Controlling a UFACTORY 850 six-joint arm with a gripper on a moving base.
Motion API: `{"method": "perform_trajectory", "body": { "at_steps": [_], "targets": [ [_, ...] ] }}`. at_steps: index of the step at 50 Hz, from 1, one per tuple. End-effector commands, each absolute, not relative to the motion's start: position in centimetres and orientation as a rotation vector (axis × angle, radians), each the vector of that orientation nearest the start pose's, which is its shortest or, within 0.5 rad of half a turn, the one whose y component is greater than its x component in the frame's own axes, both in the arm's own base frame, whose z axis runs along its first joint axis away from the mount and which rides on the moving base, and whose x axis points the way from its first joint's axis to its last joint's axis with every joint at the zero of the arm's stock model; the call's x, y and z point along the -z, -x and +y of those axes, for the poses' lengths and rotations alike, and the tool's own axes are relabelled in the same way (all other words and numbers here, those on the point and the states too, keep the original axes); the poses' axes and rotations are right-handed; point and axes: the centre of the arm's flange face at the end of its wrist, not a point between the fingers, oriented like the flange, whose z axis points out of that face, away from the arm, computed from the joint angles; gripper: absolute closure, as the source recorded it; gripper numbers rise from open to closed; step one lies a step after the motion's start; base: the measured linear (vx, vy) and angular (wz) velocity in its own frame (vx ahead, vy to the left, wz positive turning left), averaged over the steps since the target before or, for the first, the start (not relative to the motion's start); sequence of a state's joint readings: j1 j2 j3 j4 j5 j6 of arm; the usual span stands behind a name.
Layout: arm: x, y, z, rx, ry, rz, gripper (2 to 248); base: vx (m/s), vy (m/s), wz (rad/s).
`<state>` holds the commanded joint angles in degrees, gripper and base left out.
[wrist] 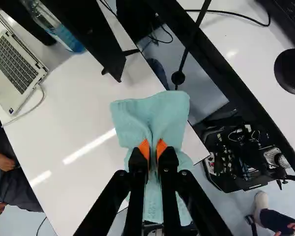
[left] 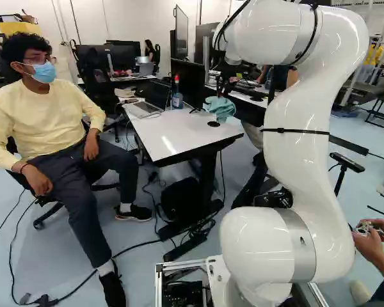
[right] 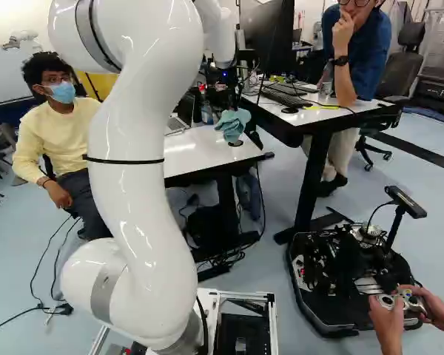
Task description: Clean the table with the green towel
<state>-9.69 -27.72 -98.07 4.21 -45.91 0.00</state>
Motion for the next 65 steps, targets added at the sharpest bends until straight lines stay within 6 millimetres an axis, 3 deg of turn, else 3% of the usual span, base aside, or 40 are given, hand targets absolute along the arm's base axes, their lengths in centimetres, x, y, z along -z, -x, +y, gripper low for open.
{"method": "perform_trajectory", "body": {
  "at_steps": [13,14,19,20,24,25,29,30,34,35,40,41,45,46,65],
  "targets": [
    [-62.55,-66.16,-10.81,0.665,3.027,0.317,211,0.0,0.0,0.0],
    [-62.55,-66.16,-10.81,0.665,3.027,0.317,195,0.0,0.0,0.0],
    [-62.55,-66.16,-10.81,0.665,3.027,0.317,195,0.0,0.0,0.0],
    [-62.55,-66.16,-10.81,0.665,3.027,0.317,161,0.0,0.0,0.0],
    [-62.55,-66.16,-10.81,0.665,3.027,0.317,161,0.0,0.0,0.0],
    [-62.55,-66.16,-10.81,0.665,3.027,0.317,126,0.0,0.0,0.0],
    [-62.55,-66.16,-10.81,0.665,3.027,0.317,126,0.0,0.0,0.0],
    [-62.55,-66.16,-10.81,0.665,3.027,0.317,91,0.0,0.0,0.0],
    [-62.55,-66.16,-10.81,0.665,3.027,0.317,91,0.0,0.0,0.0],
    [-62.55,-66.16,-10.81,0.665,3.027,0.317,54,0.0,0.0,0.0],
    [-62.55,-66.16,-10.81,0.665,3.027,0.317,54,0.0,0.0,0.0],
    [-62.55,-66.16,-10.81,0.665,3.027,0.317,17,0.0,0.0,0.0],
    [-62.55,-66.16,-10.81,0.665,3.027,0.317,17,0.0,0.0,0.0],
    [-62.55,-66.16,-10.81,0.665,3.027,0.317,3,0.0,0.0,0.0],
    [-62.55,-66.16,-10.8,0.665,3.027,0.317,3,0.0,0.0,0.0]
  ]
}}
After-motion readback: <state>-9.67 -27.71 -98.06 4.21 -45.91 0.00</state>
